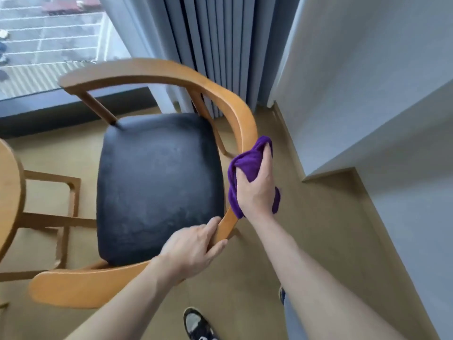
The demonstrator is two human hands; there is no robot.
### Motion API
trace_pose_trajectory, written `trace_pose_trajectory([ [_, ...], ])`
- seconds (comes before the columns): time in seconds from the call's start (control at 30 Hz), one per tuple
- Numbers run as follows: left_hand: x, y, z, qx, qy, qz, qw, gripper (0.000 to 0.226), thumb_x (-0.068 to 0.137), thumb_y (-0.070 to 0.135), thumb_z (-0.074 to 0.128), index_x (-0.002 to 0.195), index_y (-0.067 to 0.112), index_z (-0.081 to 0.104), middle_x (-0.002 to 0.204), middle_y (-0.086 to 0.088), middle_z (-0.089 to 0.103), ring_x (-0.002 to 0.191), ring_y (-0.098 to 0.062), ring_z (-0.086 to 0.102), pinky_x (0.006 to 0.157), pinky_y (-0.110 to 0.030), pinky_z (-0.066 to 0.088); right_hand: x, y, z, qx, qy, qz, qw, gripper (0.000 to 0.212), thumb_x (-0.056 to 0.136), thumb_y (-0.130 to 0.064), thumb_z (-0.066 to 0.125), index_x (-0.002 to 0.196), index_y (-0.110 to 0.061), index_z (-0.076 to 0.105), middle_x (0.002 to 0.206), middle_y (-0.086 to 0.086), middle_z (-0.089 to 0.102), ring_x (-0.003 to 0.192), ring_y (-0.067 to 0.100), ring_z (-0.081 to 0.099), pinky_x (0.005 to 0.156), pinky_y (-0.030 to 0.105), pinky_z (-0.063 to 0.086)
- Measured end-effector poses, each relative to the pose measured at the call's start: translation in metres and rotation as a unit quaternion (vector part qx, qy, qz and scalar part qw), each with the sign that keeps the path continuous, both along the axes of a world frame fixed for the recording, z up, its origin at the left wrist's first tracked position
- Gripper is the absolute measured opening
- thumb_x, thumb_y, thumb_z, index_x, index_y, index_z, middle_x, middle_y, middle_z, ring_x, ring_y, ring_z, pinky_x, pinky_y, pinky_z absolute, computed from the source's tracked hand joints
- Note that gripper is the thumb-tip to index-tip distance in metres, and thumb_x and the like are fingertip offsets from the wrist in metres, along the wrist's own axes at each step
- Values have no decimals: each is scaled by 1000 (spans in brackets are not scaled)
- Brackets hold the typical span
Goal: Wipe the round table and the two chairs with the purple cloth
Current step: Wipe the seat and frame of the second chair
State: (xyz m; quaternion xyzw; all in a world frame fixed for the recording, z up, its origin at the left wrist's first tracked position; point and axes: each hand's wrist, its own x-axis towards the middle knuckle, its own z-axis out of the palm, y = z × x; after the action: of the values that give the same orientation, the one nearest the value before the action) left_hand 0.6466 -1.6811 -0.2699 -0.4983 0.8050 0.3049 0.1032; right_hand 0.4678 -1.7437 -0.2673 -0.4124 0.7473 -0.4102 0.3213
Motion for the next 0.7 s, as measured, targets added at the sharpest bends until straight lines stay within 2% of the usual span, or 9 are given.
trace_pose_trajectory([
  [0.13,78,14,-14,-6,-48,-10,999,66,87,86,11,88,31,49,85,11,64,81,-14,64,75,-38,51,46,46,-18,15,21,-107,994,84,93,-16,68,161,-18,21,165,3,30,148,17,31,106,-2,15],
  [0.17,95,20,-14,-28,-55,9,998,69,87,86,10,82,32,51,80,13,61,76,-10,62,72,-35,52,59,58,-20,18,15,-129,991,84,92,-13,68,161,-16,21,166,4,30,150,19,29,109,1,14],
  [0.27,118,27,-15,-102,-59,34,992,66,94,78,16,71,29,54,69,13,58,64,-9,59,63,-31,55,89,77,-30,46,6,-184,982,84,92,-13,67,161,-18,21,165,3,31,149,19,31,112,7,18],
  [0.37,115,27,-14,-98,-59,26,993,64,98,69,17,70,27,57,68,12,61,61,-10,60,63,-32,56,109,88,-29,87,26,-215,972,83,93,-15,68,161,-18,21,165,4,30,149,22,32,115,23,28],
  [0.47,117,28,-12,-94,-39,32,994,57,100,57,16,70,26,54,71,10,62,65,-13,61,67,-33,55,137,108,-20,120,33,-225,966,83,94,-17,69,161,-15,20,165,8,30,148,25,32,108,21,27],
  [0.53,119,28,-12,-100,-9,37,994,49,98,47,18,67,24,48,68,9,59,64,-16,59,65,-34,51,162,122,-13,126,20,-242,962,83,93,-17,70,160,-12,22,162,13,32,145,30,35,112,26,30],
  [0.6,118,26,-10,-104,16,34,994,41,95,40,19,64,24,41,63,9,52,58,-17,52,58,-32,41,184,132,-10,137,-1,-257,957,85,92,-20,71,160,-11,21,161,15,33,144,33,37,115,40,38],
  [0.7,117,26,-10,-120,26,23,992,34,90,34,22,62,23,36,59,6,51,54,-19,47,55,-31,34,192,133,-12,140,-1,-275,951,89,88,-28,74,159,-14,23,157,13,36,140,33,40,107,41,44],
])
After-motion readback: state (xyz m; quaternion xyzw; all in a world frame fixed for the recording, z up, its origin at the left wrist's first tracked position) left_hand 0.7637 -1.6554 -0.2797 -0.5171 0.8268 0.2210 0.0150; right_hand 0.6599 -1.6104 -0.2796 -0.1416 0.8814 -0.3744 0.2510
